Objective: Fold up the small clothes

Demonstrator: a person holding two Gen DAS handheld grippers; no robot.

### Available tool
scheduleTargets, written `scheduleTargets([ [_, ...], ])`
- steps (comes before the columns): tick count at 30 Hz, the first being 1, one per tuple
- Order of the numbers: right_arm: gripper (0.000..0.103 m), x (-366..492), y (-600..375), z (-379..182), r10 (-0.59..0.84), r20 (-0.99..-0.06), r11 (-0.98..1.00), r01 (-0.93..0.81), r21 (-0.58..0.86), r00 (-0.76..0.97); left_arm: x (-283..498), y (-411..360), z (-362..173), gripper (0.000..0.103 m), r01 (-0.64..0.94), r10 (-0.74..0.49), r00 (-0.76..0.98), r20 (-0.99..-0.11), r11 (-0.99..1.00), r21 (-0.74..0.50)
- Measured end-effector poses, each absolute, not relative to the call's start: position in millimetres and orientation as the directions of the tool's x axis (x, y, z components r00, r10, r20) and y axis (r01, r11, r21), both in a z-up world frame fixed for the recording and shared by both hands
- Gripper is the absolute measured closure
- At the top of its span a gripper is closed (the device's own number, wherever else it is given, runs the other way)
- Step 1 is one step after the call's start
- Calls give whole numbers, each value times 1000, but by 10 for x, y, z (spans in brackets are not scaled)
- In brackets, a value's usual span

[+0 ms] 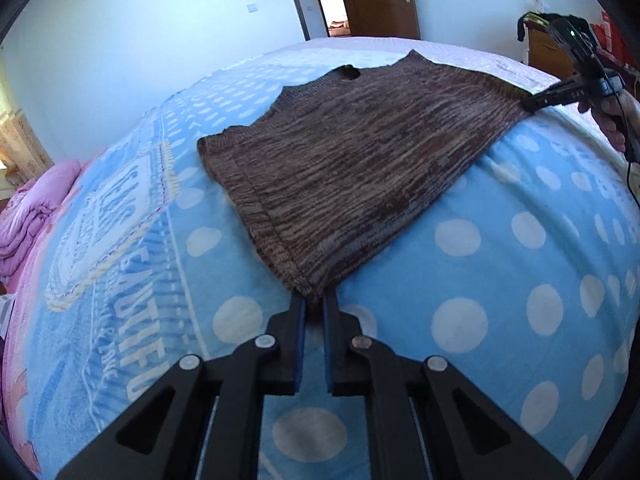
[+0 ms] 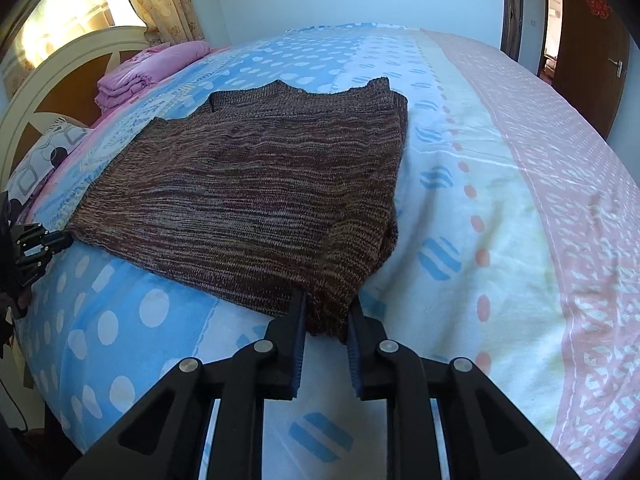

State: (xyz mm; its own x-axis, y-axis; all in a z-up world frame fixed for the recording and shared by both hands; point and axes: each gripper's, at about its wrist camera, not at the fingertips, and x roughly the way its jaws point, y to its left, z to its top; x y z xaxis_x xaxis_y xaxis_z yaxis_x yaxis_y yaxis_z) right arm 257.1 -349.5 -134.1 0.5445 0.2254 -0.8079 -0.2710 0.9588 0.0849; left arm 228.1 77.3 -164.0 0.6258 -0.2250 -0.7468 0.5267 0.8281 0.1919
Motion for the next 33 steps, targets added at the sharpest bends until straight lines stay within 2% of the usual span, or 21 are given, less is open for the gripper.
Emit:
scheduleTargets([
  [2,83,2564,-3526,-1317,227,-808,963,-251,102,544,2265,820,-1582,87,521,-249,623,-741,839,156],
  [4,72,2511,-3526,-1224,216,-792,967,-240,91,571,2216,878,-1503,87,498,-246,646,-723,853,154],
  [5,64,2477,-3514,-1169,204,-782,968,-238,74,588,2187,923,-1448,83,490,-255,654,-712,860,141],
  [7,63,2402,-3444,-1023,211,-753,963,-263,52,623,2147,998,-1350,63,453,-254,690,-678,882,131],
  [9,63,2382,-3344,-903,241,-730,954,-296,55,640,2177,1056,-1260,39,401,-246,724,-645,910,103],
  [12,63,2486,-3195,-843,312,-710,933,-346,101,631,2337,1030,-1172,37,341,-250,745,-618,939,31],
  [14,62,2623,-3152,-905,365,-708,918,-359,166,605,2484,912,-1227,37,304,-211,737,-643,952,37],
  [17,61,2859,-3238,-1127,303,-748,949,-257,182,590,2695,704,-1425,37,257,-127,697,-706,963,81],
  [19,61,2918,-3362,-1287,247,-785,968,-186,171,567,2725,681,-1557,37,254,-121,653,-748,965,65],
  [22,61,2803,-3518,-1406,298,-774,954,-201,222,559,2655,720,-1676,36,235,-114,629,-769,971,47],
  [24,61,2732,-3527,-1420,301,-773,953,-211,219,558,2634,770,-1680,32,229,-131,611,-780,973,16],
  [31,61,2614,-3351,-1446,211,-782,974,-195,116,586,2570,837,-1689,28,217,-148,633,-760,976,-9],
  [33,58,2550,-3300,-1413,167,-782,978,-203,53,600,2559,840,-1648,20,195,-121,643,-756,981,9],
])
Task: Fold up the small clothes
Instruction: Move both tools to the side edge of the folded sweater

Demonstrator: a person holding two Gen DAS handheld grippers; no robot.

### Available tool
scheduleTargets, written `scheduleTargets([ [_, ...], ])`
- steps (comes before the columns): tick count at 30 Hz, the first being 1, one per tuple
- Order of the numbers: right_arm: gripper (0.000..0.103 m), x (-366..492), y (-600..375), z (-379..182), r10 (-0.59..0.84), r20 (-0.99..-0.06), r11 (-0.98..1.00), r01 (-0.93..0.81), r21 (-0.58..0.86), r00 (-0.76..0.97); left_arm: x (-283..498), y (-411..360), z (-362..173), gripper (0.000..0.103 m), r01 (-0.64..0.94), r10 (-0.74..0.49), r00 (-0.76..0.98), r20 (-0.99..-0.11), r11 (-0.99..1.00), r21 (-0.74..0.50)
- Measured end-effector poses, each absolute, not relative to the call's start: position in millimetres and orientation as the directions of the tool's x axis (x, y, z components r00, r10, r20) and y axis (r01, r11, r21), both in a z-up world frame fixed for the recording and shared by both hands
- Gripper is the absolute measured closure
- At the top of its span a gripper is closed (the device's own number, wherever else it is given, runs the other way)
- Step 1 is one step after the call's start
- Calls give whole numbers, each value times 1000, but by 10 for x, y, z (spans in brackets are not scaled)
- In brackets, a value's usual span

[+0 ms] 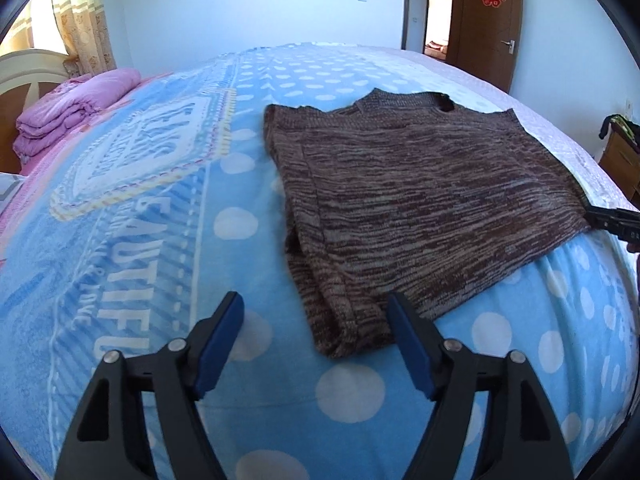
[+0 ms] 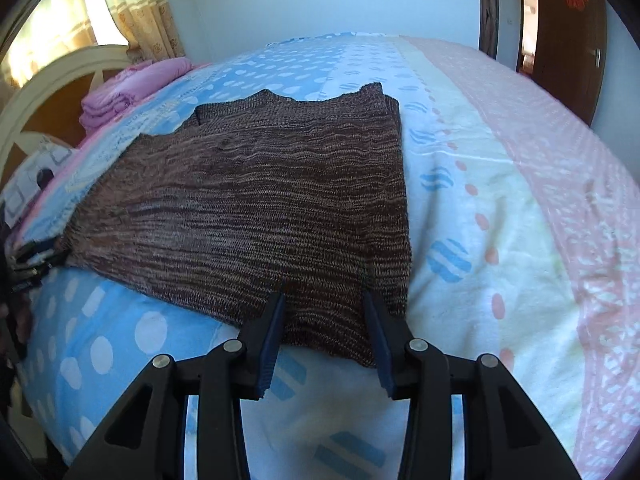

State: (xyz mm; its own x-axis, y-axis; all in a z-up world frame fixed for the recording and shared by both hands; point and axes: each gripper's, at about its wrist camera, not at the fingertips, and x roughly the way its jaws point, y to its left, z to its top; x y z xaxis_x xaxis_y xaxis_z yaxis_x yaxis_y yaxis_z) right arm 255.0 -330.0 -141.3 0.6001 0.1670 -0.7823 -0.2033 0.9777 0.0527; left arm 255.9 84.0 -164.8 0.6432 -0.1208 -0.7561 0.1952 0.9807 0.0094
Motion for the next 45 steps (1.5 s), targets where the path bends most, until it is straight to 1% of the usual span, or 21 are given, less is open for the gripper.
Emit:
scheduleTargets([
  [1,56,2531,-3285,-1396,158,-785,978,-206,39,599,2553,850,-1617,18,183,-108,651,-752,983,18],
  [2,51,2493,-3252,-1365,148,-789,977,-213,22,596,2521,882,-1566,14,173,-100,667,-738,985,23],
  [3,40,2459,-3226,-1347,152,-794,974,-226,18,589,2520,907,-1536,7,167,-92,677,-731,986,30],
  [5,28,2391,-3165,-1351,160,-805,967,-255,10,572,2502,948,-1485,3,137,-41,702,-711,988,77],
  [7,28,2327,-3099,-1356,123,-806,964,-264,-43,579,2504,964,-1462,3,133,-24,710,-704,986,101],
  [13,28,2163,-2804,-1208,122,-777,944,-314,-101,618,2594,1044,-1447,3,107,5,708,-707,988,114],
  [20,28,2136,-2190,-1062,187,-741,894,-424,-143,645,2741,1076,-1502,3,82,8,682,-731,993,88],
  [27,28,2117,-1549,-1122,229,-719,834,-513,-202,657,2827,1067,-1512,3,88,6,669,-744,992,88],
  [32,28,2113,-1236,-1220,257,-719,811,-548,-203,646,2934,1084,-1535,3,87,0,658,-753,993,75],
  [40,28,2068,-839,-1329,283,-700,774,-587,-236,655,3126,1129,-1570,3,76,-42,645,-763,997,10],
  [43,28,2056,-734,-1356,290,-696,763,-598,-247,657,3201,1185,-1560,3,70,-76,646,-759,997,-41],
  [45,28,2053,-666,-1373,292,-691,754,-604,-260,661,3267,1247,-1536,3,60,-112,654,-748,994,-96],
])
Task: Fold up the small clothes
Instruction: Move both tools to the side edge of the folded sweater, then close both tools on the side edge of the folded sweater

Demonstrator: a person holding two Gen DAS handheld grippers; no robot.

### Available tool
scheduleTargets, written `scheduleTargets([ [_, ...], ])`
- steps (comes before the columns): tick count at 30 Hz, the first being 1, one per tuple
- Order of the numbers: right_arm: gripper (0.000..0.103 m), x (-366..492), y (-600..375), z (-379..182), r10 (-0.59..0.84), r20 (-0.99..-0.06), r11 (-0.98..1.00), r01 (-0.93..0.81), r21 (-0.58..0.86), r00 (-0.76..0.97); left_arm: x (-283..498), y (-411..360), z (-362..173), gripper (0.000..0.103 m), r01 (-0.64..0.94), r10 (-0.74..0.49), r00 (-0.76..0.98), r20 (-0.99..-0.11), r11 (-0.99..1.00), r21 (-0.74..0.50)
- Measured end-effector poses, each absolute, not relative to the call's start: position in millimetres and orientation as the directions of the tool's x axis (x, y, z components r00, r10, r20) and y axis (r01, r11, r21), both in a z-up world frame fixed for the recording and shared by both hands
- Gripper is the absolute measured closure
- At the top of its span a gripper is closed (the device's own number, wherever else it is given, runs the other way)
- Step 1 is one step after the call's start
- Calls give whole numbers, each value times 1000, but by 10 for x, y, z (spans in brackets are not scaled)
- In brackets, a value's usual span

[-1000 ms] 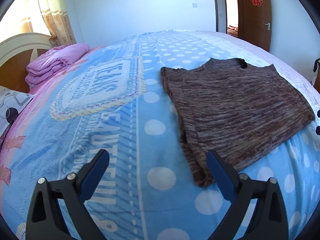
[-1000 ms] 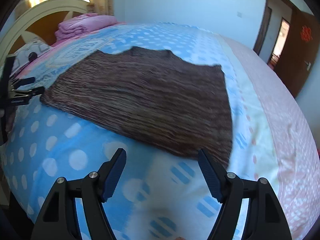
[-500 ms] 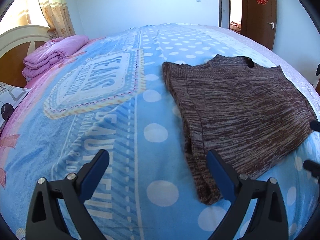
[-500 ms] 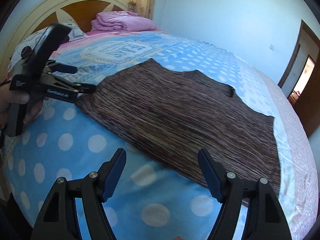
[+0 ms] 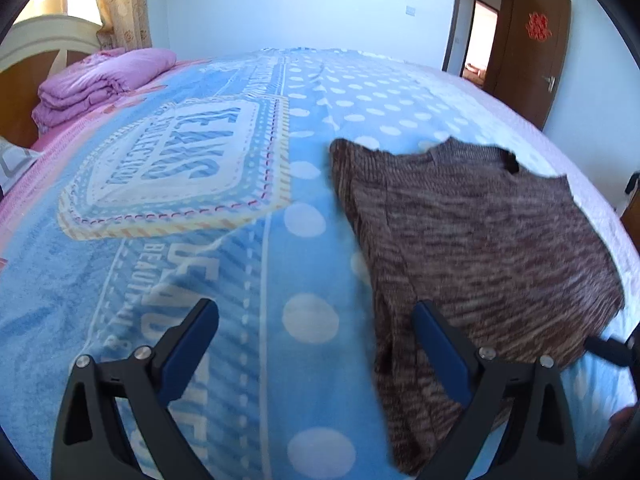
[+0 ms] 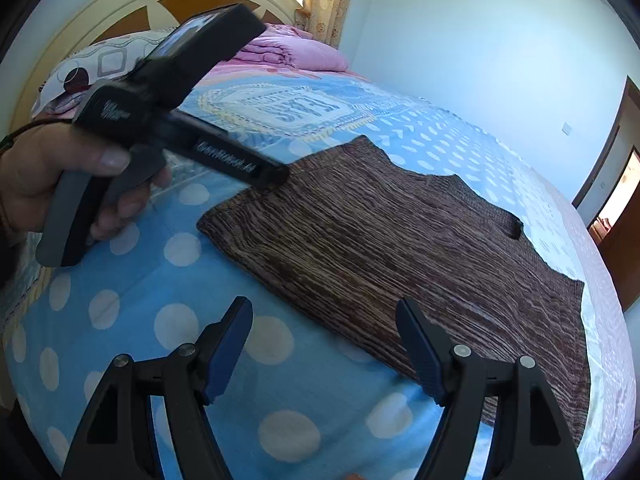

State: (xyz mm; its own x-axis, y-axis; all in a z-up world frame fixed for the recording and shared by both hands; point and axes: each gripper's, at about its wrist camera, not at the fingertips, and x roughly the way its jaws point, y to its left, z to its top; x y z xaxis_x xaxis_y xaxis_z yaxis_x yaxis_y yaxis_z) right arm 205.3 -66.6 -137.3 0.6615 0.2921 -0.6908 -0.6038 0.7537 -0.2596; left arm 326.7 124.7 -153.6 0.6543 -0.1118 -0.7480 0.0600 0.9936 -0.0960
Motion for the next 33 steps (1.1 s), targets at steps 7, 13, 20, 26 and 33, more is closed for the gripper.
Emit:
scheduleTargets([
  [7,28,2059,-356,-1484,271,-667,716,-608,-342,694,3559,1336,-1575,3,61,-247,649,-720,960,-275],
  [13,28,2032,-70,-1585,249,-640,666,-609,-432,727,3771,1320,-1618,5,97,-337,634,-696,928,-361],
  [20,42,2033,223,-1661,232,-612,617,-601,-509,756,4117,1274,-1671,19,153,-399,616,-679,907,-393],
  [26,56,2068,221,-1672,255,-629,633,-618,-466,735,4325,1173,-1707,20,206,-439,588,-680,894,-399],
  [33,82,2026,253,-1693,272,-642,642,-632,-434,717,4452,1143,-1771,57,232,-479,552,-683,875,-426],
])
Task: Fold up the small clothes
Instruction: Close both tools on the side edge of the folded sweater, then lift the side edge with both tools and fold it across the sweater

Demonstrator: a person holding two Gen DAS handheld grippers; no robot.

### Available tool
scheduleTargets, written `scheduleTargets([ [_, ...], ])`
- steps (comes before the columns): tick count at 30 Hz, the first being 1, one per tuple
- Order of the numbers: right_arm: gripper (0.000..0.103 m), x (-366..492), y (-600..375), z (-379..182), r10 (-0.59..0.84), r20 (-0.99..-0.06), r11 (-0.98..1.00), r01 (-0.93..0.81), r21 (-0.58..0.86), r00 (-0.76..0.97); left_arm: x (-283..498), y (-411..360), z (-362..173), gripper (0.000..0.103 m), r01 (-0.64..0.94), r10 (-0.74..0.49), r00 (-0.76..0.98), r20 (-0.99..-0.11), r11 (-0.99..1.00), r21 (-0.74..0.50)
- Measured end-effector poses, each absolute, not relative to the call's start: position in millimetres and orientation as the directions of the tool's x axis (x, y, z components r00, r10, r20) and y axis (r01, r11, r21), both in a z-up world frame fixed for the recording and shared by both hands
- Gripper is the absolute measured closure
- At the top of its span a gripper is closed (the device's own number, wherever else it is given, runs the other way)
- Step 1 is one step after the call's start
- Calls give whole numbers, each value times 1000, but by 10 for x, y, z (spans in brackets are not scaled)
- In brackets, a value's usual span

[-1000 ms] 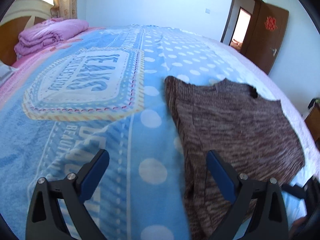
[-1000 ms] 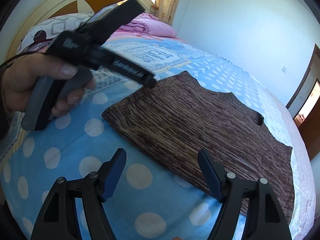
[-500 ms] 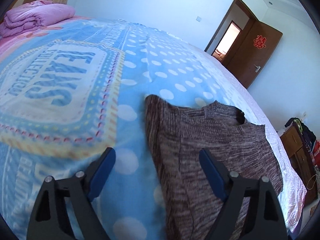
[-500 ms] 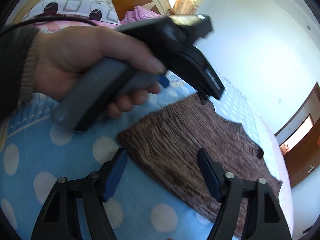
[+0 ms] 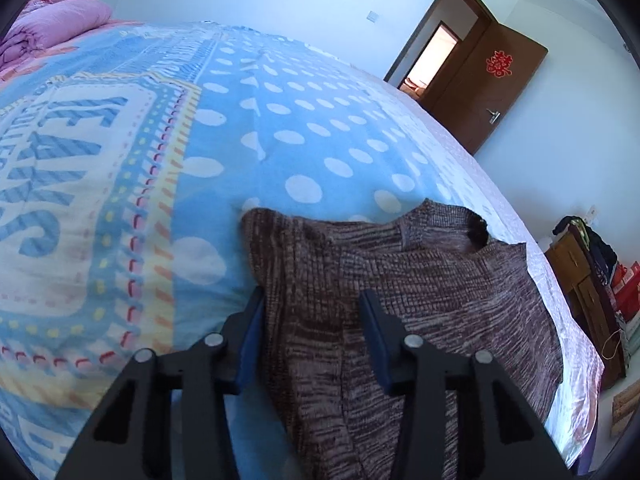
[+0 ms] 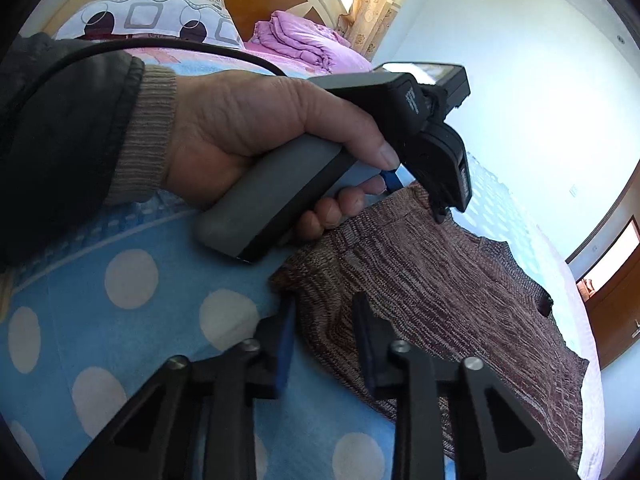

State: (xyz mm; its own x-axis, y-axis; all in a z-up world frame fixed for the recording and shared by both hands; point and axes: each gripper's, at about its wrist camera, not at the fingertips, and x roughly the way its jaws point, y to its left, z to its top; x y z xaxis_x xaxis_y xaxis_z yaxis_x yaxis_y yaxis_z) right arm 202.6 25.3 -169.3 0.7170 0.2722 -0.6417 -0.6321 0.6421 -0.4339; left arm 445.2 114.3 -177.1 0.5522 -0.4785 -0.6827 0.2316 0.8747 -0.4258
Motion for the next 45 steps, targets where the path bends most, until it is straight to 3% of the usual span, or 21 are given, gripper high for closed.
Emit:
scheduleTargets([
  [2,85,1988,271,-1705,271,-637,637,-631,-443,722,4459,1173,-1788,62,222,-484,547,-683,870,-440],
  [5,91,1999,242,-1706,283,-641,645,-636,-424,714,4472,1244,-1823,86,211,-522,535,-664,844,-493],
  [15,94,2128,50,-1623,364,-656,690,-665,-287,661,4515,1232,-1828,88,197,-528,518,-673,839,-507],
  [20,94,2229,-254,-1411,482,-644,727,-681,-84,594,4446,1191,-1714,90,184,-497,526,-690,859,-478],
  [23,94,2204,-462,-1219,539,-611,738,-674,11,580,4372,1204,-1608,90,171,-497,529,-688,857,-487],
  [31,94,2140,-826,-945,585,-557,749,-656,93,590,4304,1088,-1415,90,143,-472,554,-686,866,-480],
  [45,95,2315,-1815,-587,680,-446,733,-565,379,582,4386,292,-706,90,246,-528,597,-603,837,-489],
])
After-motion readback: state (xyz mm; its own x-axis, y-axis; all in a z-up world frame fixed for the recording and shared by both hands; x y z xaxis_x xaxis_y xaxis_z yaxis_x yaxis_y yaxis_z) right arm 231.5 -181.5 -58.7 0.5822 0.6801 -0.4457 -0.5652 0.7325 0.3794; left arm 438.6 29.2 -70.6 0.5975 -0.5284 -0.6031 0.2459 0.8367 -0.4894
